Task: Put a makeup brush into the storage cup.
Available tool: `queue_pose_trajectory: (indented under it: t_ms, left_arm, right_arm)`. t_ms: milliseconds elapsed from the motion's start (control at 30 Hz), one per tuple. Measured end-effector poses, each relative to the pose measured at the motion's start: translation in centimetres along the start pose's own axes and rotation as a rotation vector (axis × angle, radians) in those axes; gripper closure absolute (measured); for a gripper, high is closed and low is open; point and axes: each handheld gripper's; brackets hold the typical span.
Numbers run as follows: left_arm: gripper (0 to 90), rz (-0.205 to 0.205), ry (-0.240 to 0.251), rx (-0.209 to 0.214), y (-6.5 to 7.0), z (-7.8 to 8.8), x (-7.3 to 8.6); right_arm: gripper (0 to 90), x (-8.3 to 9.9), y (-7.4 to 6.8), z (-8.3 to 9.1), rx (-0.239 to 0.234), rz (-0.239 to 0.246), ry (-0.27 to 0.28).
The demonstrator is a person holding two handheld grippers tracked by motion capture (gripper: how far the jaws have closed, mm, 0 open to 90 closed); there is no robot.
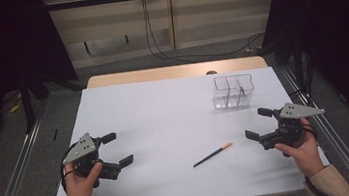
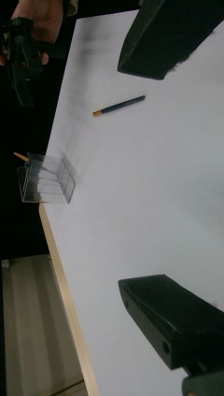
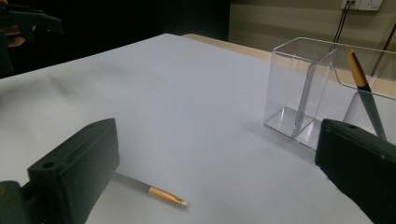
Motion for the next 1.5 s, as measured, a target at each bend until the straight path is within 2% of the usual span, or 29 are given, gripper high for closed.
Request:
queue_pose_trajectory:
  t_ms: [433,700,1200,1500]
  left_arm:
    - [0.0,-0.008,-0.001,0.004,-0.1,-0.4,-0.1]
    - [0.1,0.0,0.003,0.003,-0.3,-0.3,0.0]
    - [0.1,-0.01,0.005,-0.005,-0.1,-0.2,-0.2]
    - [0.0,-0.011,0.006,-0.008,0.0,0.0,-0.2]
  right_arm:
    - [0.0,0.1,-0.3,0.6,0.003,-0.002,0.008]
    - [0.0,0.1,-0.5,0.9,0.006,-0.001,0.013]
    - [0.0,0.1,-0.6,0.6,-0.004,0.009,0.005]
    - [0.0,-0.2,-0.6,-0.4,-0.012,0.015,-0.009]
Point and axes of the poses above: each handheld gripper's, and its own axes: z roughly backward along the jaws, x roughly out of its underside, y roughly to its right
